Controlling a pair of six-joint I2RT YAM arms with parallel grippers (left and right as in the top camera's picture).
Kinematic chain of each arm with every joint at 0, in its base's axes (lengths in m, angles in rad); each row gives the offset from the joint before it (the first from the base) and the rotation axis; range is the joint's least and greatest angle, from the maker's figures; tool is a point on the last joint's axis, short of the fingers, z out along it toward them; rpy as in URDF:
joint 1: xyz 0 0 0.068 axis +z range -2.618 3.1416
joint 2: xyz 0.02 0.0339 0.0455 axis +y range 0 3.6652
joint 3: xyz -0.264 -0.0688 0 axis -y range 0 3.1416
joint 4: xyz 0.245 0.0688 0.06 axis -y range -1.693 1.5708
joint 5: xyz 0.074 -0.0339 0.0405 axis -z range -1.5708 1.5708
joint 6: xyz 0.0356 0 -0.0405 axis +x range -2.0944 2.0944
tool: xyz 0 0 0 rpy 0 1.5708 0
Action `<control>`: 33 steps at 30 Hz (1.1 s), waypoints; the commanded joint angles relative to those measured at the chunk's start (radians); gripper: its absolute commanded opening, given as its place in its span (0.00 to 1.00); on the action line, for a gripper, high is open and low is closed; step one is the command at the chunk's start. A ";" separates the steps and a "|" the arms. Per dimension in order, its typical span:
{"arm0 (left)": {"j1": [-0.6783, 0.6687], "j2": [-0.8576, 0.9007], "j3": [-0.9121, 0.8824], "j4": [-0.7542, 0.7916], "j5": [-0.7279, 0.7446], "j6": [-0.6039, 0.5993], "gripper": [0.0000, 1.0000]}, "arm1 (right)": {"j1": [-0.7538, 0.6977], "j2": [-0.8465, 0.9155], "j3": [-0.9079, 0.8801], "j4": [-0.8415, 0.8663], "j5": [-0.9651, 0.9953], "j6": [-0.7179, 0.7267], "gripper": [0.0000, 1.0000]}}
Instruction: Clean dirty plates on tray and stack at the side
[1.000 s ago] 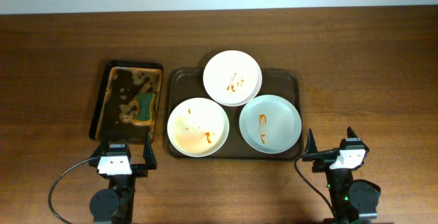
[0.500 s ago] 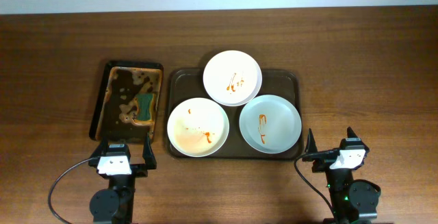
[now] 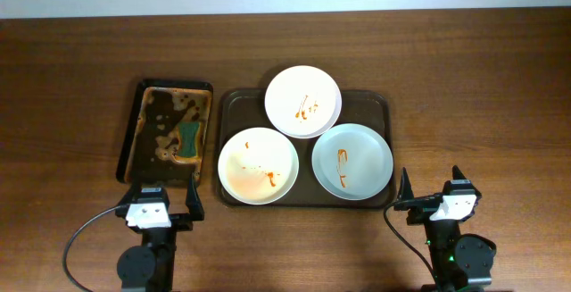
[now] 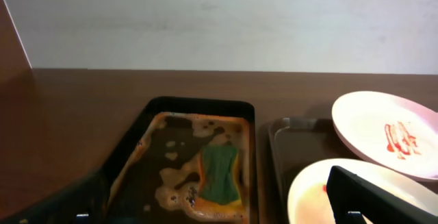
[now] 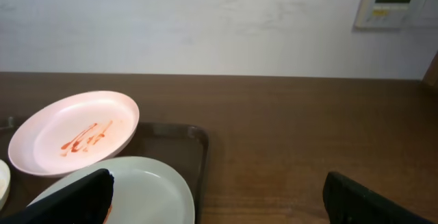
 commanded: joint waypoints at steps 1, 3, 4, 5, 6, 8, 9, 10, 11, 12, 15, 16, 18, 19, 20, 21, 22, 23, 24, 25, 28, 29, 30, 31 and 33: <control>-0.003 0.073 0.085 -0.066 -0.021 -0.035 1.00 | 0.007 0.043 0.052 -0.072 0.015 0.009 0.98; -0.003 0.148 0.140 -0.066 -0.021 -0.035 1.00 | 0.007 0.097 0.090 -0.097 0.014 0.009 0.98; -0.003 0.185 0.168 -0.066 -0.021 -0.035 1.00 | 0.007 0.126 0.109 -0.100 0.014 0.009 0.98; -0.003 0.233 0.203 -0.066 -0.020 -0.035 1.00 | 0.007 0.161 0.133 -0.107 0.014 0.009 0.98; -0.003 0.278 0.234 -0.067 -0.020 -0.035 1.00 | 0.007 0.196 0.158 -0.115 0.014 0.009 0.99; -0.003 0.382 0.320 -0.095 -0.020 -0.035 1.00 | 0.007 0.303 0.241 -0.154 0.011 0.009 0.98; -0.003 0.451 0.383 -0.135 -0.020 -0.035 1.00 | 0.007 0.367 0.300 -0.201 0.011 0.010 0.99; -0.003 0.496 0.426 -0.167 -0.020 -0.035 1.00 | 0.007 0.426 0.356 -0.248 0.010 0.014 0.99; -0.003 0.543 0.470 -0.201 -0.020 -0.035 1.00 | 0.007 0.468 0.394 -0.278 0.008 0.029 0.98; -0.003 0.603 0.525 -0.245 -0.020 -0.035 1.00 | 0.007 0.540 0.457 -0.327 -0.020 0.035 0.98; -0.004 0.749 0.657 -0.358 -0.018 -0.035 1.00 | 0.007 0.713 0.604 -0.454 -0.073 0.035 0.98; -0.003 0.810 0.717 -0.422 -0.016 -0.035 1.00 | 0.008 0.768 0.653 -0.499 -0.072 0.035 0.98; -0.004 0.925 0.837 -0.551 -0.012 -0.035 1.00 | 0.008 0.884 0.772 -0.594 -0.099 0.035 0.98; -0.004 0.961 0.875 -0.598 -0.011 -0.035 1.00 | 0.008 0.917 0.811 -0.627 -0.125 0.035 0.98; -0.004 0.990 0.907 -0.634 0.002 -0.035 1.00 | 0.008 0.948 0.851 -0.661 -0.159 0.035 0.98; -0.004 1.014 0.927 -0.656 0.050 -0.035 1.00 | 0.008 0.974 0.886 -0.691 -0.217 0.035 0.98; -0.004 1.021 0.929 -0.658 0.093 -0.035 1.00 | 0.008 0.985 0.902 -0.698 -0.251 0.035 0.98; -0.004 1.028 0.929 -0.655 0.114 -0.035 1.00 | 0.008 0.994 0.906 -0.693 -0.277 0.035 0.98; -0.003 1.031 0.929 -0.637 0.113 -0.035 1.00 | 0.008 0.997 0.906 -0.689 -0.277 0.035 0.98; -0.003 1.036 0.929 -0.610 0.110 -0.034 1.00 | 0.008 1.002 0.906 -0.686 -0.277 0.035 0.98; -0.003 1.097 0.929 -0.494 0.096 -0.035 0.91 | 0.008 1.031 0.906 -0.686 -0.306 0.036 0.98; -0.003 1.140 0.929 -0.455 0.051 -0.034 0.87 | 0.008 1.044 0.906 -0.686 -0.335 0.035 0.98; -0.004 1.202 0.929 -0.411 0.035 -0.003 0.79 | 0.008 1.061 0.906 -0.684 -0.349 0.035 0.98; -0.004 1.251 0.929 -0.386 0.029 0.003 0.73 | 0.008 1.072 0.906 -0.683 -0.352 0.036 0.99; -0.003 1.361 0.929 -0.338 0.028 0.003 0.65 | 0.008 1.091 0.906 -0.684 -0.353 0.036 0.98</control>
